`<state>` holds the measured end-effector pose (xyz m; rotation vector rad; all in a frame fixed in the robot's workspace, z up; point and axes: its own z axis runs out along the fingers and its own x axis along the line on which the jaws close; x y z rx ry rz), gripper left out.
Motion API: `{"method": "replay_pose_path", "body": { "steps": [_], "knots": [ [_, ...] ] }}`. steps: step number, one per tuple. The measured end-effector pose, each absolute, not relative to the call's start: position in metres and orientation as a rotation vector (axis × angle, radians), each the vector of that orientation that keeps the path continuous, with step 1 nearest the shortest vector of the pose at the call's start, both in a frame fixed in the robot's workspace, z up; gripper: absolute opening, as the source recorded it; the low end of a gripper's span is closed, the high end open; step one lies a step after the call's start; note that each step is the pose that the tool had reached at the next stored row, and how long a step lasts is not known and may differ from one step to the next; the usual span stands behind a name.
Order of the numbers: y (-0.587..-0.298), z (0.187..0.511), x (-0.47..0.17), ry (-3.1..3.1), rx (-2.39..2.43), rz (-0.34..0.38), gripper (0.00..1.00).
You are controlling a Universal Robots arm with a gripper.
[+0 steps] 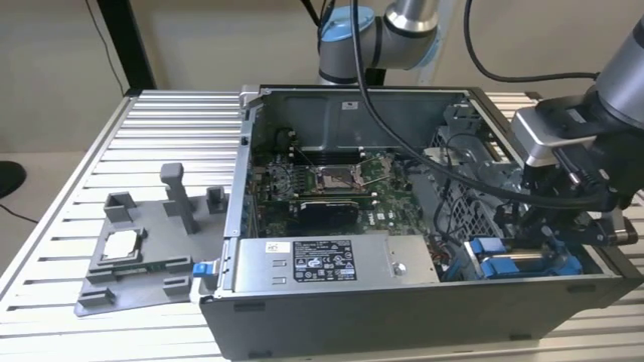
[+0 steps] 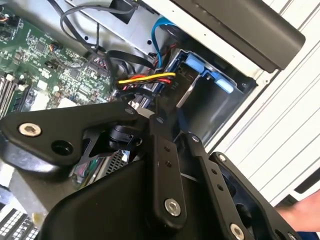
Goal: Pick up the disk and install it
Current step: 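Insert the second disk wire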
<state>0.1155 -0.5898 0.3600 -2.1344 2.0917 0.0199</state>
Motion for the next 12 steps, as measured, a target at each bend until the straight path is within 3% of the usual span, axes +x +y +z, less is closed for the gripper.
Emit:
{"method": "replay_pose_path", "body": {
  "steps": [12],
  "knots": [
    [-0.59,0.377,0.115,2.091,-2.133,0.018,1.0]
  ]
}}
